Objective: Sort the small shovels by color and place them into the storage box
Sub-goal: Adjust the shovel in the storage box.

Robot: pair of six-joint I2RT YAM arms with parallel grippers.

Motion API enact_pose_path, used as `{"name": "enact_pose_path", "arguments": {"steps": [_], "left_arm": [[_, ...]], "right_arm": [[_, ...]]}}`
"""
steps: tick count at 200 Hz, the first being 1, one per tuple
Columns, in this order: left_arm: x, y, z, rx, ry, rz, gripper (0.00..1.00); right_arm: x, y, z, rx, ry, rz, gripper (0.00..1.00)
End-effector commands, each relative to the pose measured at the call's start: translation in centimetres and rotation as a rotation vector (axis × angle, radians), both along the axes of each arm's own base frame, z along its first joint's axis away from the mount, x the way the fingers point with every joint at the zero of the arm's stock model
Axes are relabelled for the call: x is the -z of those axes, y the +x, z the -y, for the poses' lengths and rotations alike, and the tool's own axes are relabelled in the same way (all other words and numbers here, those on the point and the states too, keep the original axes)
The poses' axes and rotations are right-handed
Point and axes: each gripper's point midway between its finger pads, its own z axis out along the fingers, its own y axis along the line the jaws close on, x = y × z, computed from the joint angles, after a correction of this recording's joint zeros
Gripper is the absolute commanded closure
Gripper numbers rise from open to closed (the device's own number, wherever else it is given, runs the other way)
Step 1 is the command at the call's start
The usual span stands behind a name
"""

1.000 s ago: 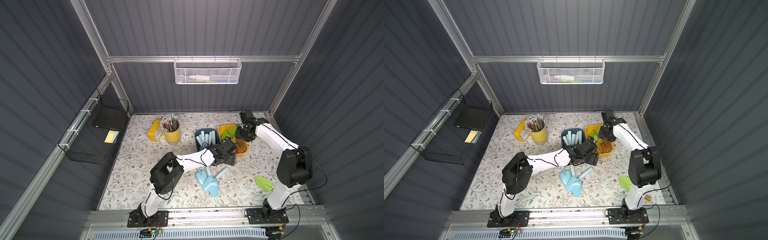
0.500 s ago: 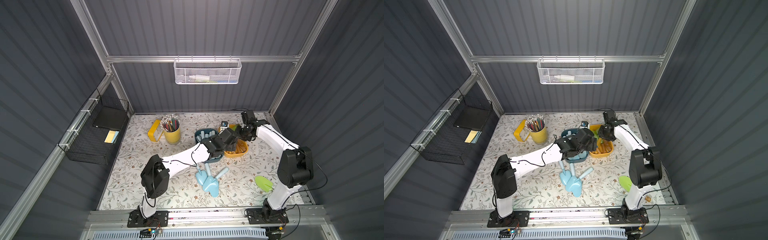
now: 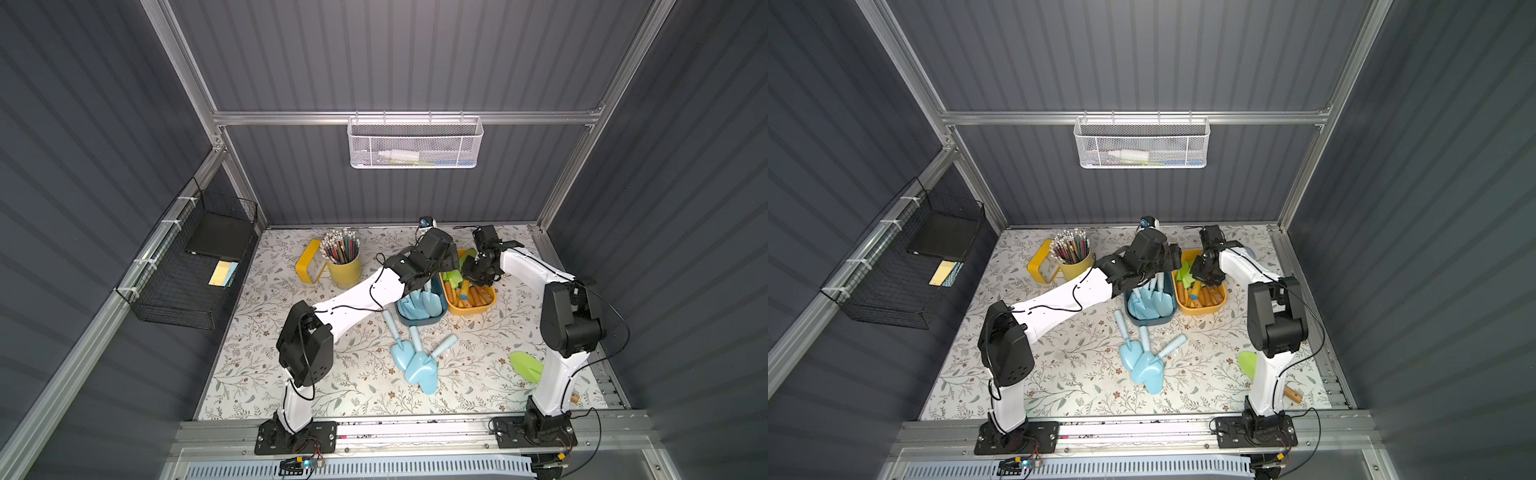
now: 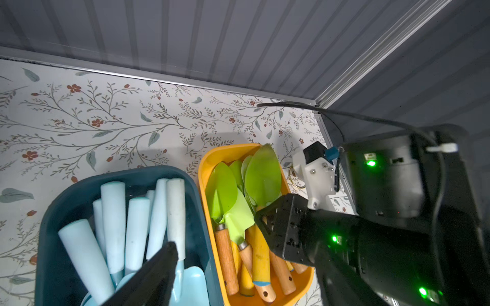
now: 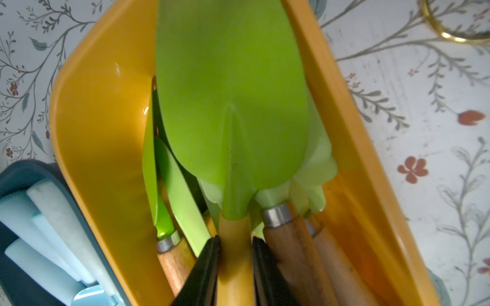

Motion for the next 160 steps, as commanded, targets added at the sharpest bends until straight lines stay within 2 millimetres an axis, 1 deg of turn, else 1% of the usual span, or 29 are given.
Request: {"name": "enact_pose_path", "arguments": {"steps": [1,15,27,41,62,73,87,95,112,124,137,148,160], "left_arm": [[0.3,-0.1,0.9,0.037,0.015,-0.006,0.17],[0.7,-0.2,1.1,0.055,0.024,-0.012,0.16],[0.8,-0.3,1.2,0.065,0.03,-0.016,0.17],[1.1,-0.5,1.3,0.081,0.034,-0.021,0.16],[1.3,-0.8,1.2,0.109,0.057,-0.001,0.16],[1.3,-1.2,1.5,0.156,0.069,0.016,0.15],[1.7,-2.0,1.5,0.201,0.073,0.016,0.14],[2.0,-2.5,1.4,0.221,0.08,0.012,0.14],[2.9,-3.7,1.0,0.264,0.118,0.01,0.14],[3.8,-4.6,0.7,0.295,0.158,0.009,0.14],[4.8,-6.2,1.0,0.357,0.201,0.008,0.15],[5.9,-7.7,1.5,0.419,0.237,-0.004,0.16],[7.4,-9.5,2.0,0.486,0.28,-0.029,0.17]], "right_arm": [[2.2,-3.8,2.2,0.014,-0.099,-0.12,0.74],[2.2,-4.3,2.7,0.013,-0.125,-0.126,0.74],[1.9,-4.4,3.1,0.015,-0.148,-0.123,0.74],[1.4,-4.4,3.2,0.007,-0.152,-0.111,0.73],[0.4,-3.7,2.3,-0.026,-0.113,-0.069,0.66],[-0.5,-3.2,1.7,-0.046,-0.084,-0.03,0.63],[-2.2,-2.5,1.0,-0.059,-0.044,0.029,0.6],[-3.5,-2.1,0.7,-0.063,-0.024,0.068,0.59],[-6.2,-1.5,0.7,-0.046,-0.01,0.148,0.58],[-8.3,-1.1,1.1,-0.026,-0.006,0.212,0.58],[-10.2,-0.8,1.6,-0.004,0.009,0.271,0.57],[-11.7,-0.7,2.0,0.016,0.016,0.309,0.57],[-12.7,-0.7,2.9,0.049,0.015,0.334,0.57]]}}
